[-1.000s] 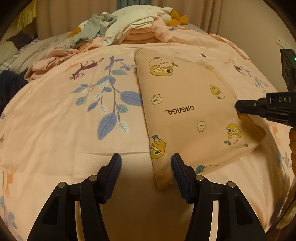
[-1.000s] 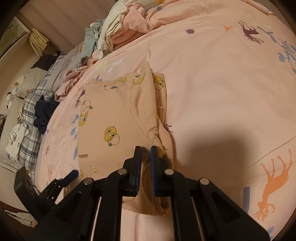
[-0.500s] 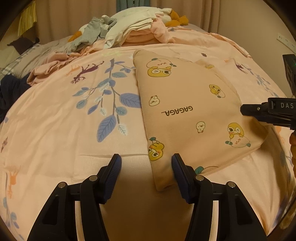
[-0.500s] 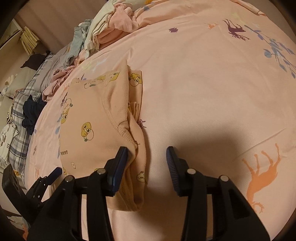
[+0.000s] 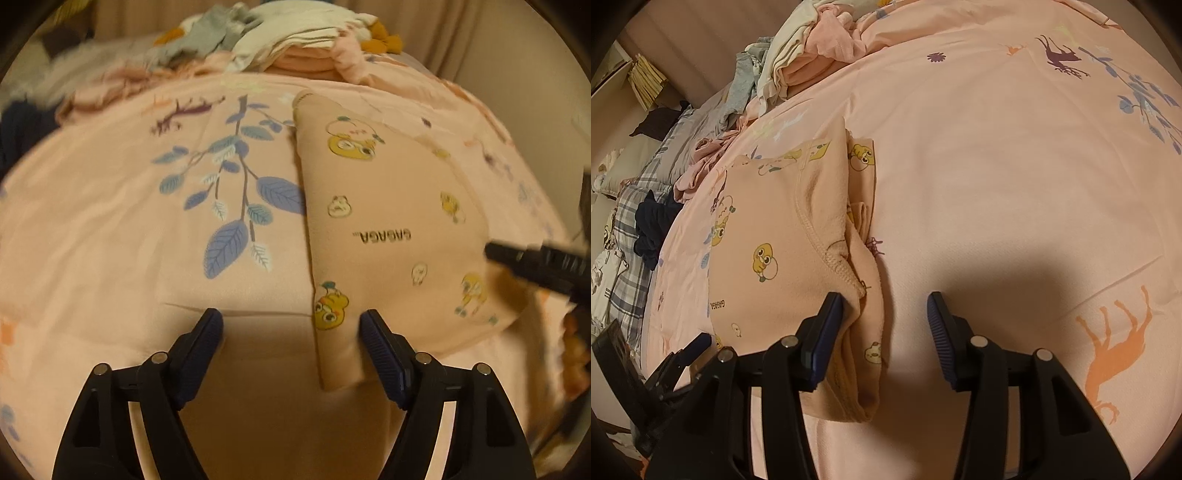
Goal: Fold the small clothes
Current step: 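Grasp one end of the onesie with the left tool while the right tool grasps the other end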
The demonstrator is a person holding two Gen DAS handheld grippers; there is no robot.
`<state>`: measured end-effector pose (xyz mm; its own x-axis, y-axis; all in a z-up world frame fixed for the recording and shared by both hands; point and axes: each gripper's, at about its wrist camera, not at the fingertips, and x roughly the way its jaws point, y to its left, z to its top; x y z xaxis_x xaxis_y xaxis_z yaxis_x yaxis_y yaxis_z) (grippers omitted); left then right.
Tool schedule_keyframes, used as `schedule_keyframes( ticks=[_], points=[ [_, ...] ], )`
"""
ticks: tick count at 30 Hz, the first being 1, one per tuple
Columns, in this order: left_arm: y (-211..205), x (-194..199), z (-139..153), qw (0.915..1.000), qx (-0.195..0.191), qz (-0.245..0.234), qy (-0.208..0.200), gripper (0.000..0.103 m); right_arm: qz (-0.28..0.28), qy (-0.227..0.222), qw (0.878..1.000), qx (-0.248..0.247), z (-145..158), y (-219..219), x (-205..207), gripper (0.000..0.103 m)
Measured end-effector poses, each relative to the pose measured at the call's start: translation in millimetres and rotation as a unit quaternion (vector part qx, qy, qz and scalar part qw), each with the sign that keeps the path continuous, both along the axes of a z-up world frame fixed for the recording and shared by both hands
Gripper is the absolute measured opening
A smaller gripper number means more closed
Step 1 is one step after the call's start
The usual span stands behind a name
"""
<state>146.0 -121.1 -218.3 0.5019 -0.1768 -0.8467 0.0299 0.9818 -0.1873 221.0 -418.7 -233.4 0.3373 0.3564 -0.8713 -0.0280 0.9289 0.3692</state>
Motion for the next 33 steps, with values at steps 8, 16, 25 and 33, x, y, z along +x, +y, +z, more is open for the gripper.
schedule_keyframes(
  ticks=[8,16,25,33],
  points=[
    [38,28,2,0.9700,-0.238,0.005,0.049,0.077,0.005,0.013,0.999,0.041,1,-3,-1,0.056],
    [20,51,5,0.9582,-0.273,-0.056,0.066,0.091,0.002,0.027,0.989,0.145,1,1,3,0.065],
    [24,71,-15,0.9302,-0.347,-0.059,0.106,0.100,0.023,0.071,0.977,0.200,-19,19,18,0.075],
    [17,75,-18,0.9158,-0.375,-0.086,0.115,0.100,0.006,0.084,0.963,0.257,-27,17,27,0.083]
  ],
)
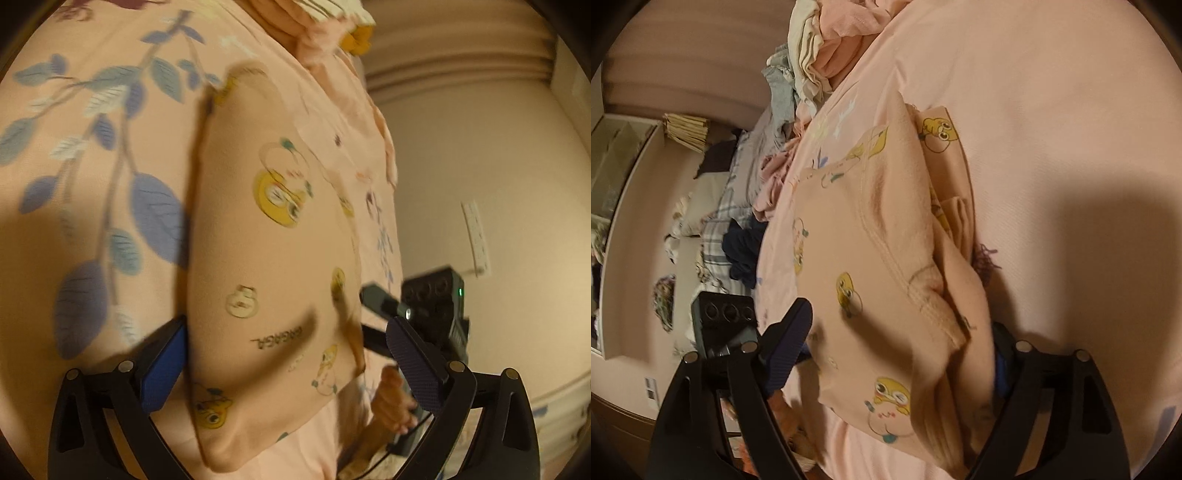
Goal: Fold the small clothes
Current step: 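Grasp one end of the onesie with the left tool while the right tool grasps the other end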
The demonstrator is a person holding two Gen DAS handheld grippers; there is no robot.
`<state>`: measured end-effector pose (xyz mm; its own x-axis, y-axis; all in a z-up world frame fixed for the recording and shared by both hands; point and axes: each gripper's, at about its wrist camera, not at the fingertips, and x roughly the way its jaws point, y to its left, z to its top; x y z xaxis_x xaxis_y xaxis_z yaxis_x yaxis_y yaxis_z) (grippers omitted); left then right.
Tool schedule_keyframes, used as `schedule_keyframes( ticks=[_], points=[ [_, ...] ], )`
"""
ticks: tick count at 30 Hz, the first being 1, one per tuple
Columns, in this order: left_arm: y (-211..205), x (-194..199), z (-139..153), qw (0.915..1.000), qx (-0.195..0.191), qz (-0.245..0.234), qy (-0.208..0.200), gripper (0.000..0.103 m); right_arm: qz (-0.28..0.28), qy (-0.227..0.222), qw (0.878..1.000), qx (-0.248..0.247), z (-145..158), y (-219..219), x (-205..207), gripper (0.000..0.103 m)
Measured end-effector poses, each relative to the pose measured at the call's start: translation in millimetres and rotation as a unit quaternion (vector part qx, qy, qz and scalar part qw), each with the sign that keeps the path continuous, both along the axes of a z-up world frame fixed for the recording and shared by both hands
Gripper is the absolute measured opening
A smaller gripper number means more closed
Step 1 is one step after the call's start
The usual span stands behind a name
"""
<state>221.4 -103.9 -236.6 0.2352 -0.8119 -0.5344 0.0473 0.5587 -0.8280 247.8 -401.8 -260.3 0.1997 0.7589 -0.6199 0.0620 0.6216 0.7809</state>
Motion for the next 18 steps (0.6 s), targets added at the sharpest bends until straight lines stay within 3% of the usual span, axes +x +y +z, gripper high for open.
schedule_keyframes(
  ticks=[3,7,10,12,14,16,18],
  points=[
    [-7,2,1,0.9999,0.007,-0.011,-0.006,0.100,0.006,-0.006,1.000,0.010,1,5,0,0.084],
    [-5,4,-1,0.9995,-0.021,-0.025,-0.004,0.100,0.022,-0.019,1.000,0.007,4,11,-1,0.083],
    [-6,5,-2,0.9996,-0.013,-0.023,-0.004,0.096,0.018,-0.018,1.000,0.005,2,9,1,0.076],
    [-5,6,-3,1.0000,0.002,-0.007,0.003,0.086,0.014,-0.013,1.000,0.002,-3,7,3,0.065],
    [-3,6,-8,0.9992,0.035,0.016,0.011,0.060,0.005,-0.009,1.000,-0.015,-7,6,2,0.046],
    [0,7,-12,0.9972,0.064,0.037,0.016,0.046,0.002,-0.015,1.000,-0.026,-11,5,1,0.036],
    [-3,6,-11,0.9964,0.075,0.040,0.005,0.045,-0.005,-0.018,0.999,-0.029,-12,5,1,0.033]
  ],
)
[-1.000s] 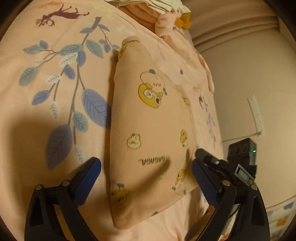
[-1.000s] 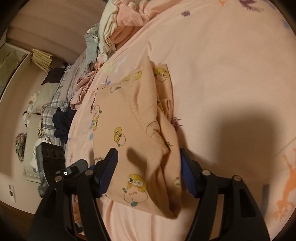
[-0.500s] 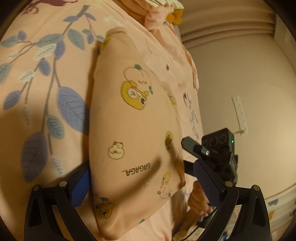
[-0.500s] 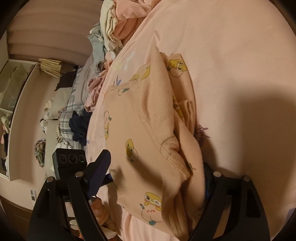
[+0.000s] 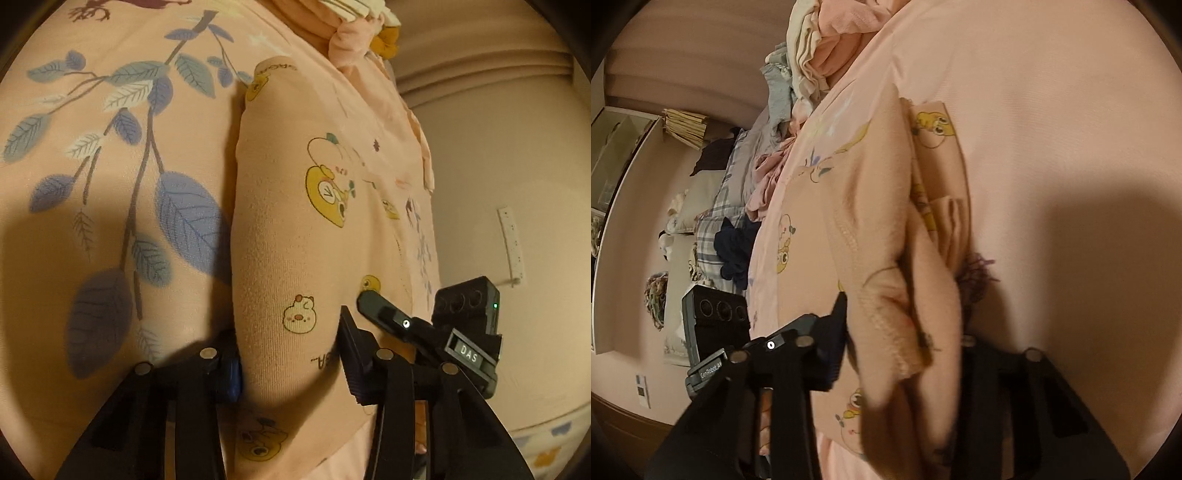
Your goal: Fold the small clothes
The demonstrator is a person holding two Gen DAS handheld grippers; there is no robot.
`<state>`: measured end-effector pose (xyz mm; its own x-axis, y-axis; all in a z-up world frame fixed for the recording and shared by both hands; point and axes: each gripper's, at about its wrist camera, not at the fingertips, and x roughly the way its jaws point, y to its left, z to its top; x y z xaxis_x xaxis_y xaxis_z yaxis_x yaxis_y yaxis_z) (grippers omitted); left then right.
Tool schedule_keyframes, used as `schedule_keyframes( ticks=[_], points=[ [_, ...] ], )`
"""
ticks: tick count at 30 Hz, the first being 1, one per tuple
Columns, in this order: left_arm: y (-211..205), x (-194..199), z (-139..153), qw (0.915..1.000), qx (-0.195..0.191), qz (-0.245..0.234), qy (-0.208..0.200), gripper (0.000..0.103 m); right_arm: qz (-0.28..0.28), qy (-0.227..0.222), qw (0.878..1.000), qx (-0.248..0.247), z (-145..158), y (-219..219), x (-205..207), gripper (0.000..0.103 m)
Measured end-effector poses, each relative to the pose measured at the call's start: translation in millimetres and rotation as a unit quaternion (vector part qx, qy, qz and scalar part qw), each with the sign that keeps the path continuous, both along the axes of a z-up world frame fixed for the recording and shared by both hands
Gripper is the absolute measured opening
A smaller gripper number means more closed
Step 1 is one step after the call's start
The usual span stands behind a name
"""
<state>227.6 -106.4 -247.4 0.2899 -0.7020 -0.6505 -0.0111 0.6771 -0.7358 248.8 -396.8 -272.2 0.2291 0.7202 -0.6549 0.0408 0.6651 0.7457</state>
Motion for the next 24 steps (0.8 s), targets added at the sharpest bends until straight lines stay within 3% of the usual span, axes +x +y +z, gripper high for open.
schedule_keyframes(
  ticks=[5,12,14,20,24],
  points=[
    [-17,-8,8,0.9969,0.066,0.002,-0.043,0.039,-0.006,-0.012,1.000,-0.020,0,3,0,0.028],
    [-30,-9,13,0.9921,0.106,0.000,-0.067,0.035,-0.003,-0.029,0.999,-0.035,7,8,-2,0.028],
    [-34,-11,19,0.9894,0.122,-0.007,-0.078,0.029,0.001,-0.040,0.999,-0.028,14,9,-2,0.027],
    [-21,-17,60,0.9876,0.087,0.006,-0.130,0.025,0.007,-0.110,0.994,0.018,59,9,-9,0.027],
    [-12,-33,98,0.9778,0.083,0.015,-0.192,0.025,0.014,-0.158,0.987,0.030,90,16,-18,0.027]
  ],
)
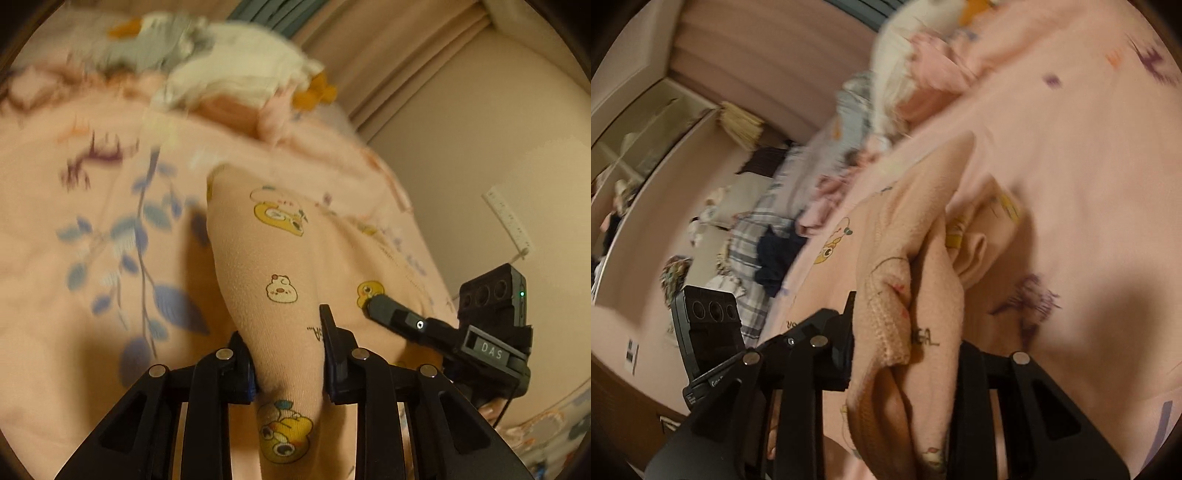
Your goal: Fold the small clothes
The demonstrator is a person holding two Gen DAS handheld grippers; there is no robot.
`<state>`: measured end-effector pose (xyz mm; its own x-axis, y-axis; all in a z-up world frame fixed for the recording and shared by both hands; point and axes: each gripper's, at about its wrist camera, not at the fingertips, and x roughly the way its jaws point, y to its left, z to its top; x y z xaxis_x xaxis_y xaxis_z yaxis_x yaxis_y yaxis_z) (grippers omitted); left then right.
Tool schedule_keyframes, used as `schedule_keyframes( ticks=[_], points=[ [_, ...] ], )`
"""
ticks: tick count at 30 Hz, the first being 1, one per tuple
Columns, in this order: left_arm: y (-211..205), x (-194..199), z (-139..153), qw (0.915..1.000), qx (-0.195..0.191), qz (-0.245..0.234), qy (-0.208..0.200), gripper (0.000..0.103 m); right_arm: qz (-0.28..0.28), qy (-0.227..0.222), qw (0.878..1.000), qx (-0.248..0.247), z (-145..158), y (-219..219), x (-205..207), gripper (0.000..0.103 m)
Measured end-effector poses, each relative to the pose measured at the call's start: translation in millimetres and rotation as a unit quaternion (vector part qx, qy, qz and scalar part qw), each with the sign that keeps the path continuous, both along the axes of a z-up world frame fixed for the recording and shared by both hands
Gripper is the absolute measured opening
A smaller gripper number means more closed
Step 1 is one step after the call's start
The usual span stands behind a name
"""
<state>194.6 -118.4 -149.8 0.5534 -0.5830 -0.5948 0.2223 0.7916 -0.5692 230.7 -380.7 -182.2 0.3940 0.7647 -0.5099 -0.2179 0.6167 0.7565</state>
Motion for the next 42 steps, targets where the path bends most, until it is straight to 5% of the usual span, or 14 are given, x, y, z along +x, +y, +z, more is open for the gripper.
schedule_keyframes(
  ticks=[10,42],
  points=[
    [12,-33,43,0.9952,0.041,0.023,-0.086,0.025,0.031,-0.081,0.996,-0.004,38,21,-11,0.027],
    [68,-46,50,0.9881,0.088,0.089,-0.090,0.025,0.081,-0.113,0.989,-0.056,46,98,-8,0.027]
  ],
)
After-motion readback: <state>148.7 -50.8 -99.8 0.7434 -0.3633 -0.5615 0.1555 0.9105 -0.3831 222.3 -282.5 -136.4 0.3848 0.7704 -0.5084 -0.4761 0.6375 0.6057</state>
